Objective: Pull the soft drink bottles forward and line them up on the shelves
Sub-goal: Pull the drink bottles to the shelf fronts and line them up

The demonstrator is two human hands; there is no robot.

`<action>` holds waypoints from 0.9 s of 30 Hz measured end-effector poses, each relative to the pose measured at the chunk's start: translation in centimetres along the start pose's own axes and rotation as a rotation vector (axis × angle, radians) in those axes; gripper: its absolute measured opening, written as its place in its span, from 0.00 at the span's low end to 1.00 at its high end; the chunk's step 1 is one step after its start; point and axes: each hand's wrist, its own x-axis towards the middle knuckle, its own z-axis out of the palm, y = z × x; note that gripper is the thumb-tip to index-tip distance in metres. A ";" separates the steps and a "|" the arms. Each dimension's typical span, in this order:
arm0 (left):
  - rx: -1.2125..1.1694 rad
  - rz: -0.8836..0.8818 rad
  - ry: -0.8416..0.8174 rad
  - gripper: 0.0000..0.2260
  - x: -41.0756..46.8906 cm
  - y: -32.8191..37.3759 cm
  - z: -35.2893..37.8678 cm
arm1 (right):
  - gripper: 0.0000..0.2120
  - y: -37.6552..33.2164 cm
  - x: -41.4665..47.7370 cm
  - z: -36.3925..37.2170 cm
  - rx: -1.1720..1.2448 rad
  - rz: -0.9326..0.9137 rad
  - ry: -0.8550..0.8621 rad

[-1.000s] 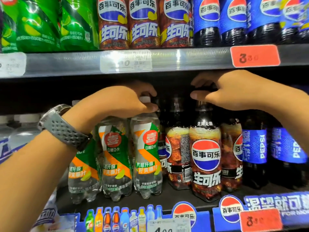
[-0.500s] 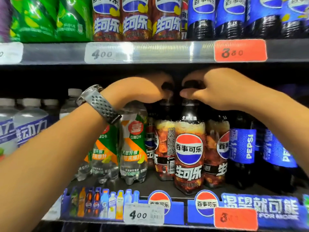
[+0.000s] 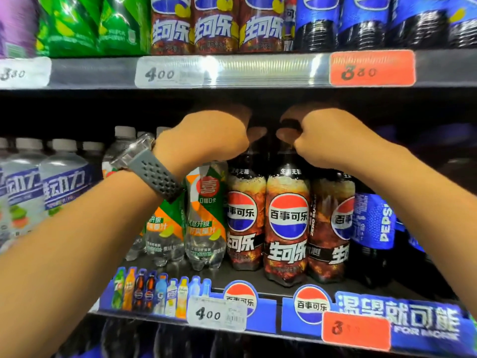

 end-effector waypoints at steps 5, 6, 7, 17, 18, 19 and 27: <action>0.042 -0.027 -0.034 0.23 0.6 0.8 0.0 | 0.14 -0.4 0.2 0.6 -0.057 0.003 0.057; 0.035 -0.030 -0.042 0.23 0.6 0.8 -0.2 | 0.12 -0.5 0.1 0.6 -0.060 -0.006 0.072; 0.014 -0.027 -0.048 0.22 0.4 0.9 -0.3 | 0.12 -0.5 0.0 0.6 -0.062 -0.017 0.075; -0.285 0.230 0.101 0.34 -4.4 3.8 0.4 | 0.14 1.0 -1.3 -1.4 -0.005 -0.095 0.021; -0.250 0.213 0.121 0.35 -4.5 4.2 0.8 | 0.14 1.5 -1.5 -1.3 0.011 -0.112 0.020; -0.241 0.205 0.138 0.35 -4.6 4.4 1.0 | 0.16 2.1 -1.7 -1.3 0.016 -0.124 0.023; -0.195 0.167 0.181 0.53 -4.4 5.3 1.3 | 0.18 6.5 -2.4 -1.6 -0.041 -0.048 0.027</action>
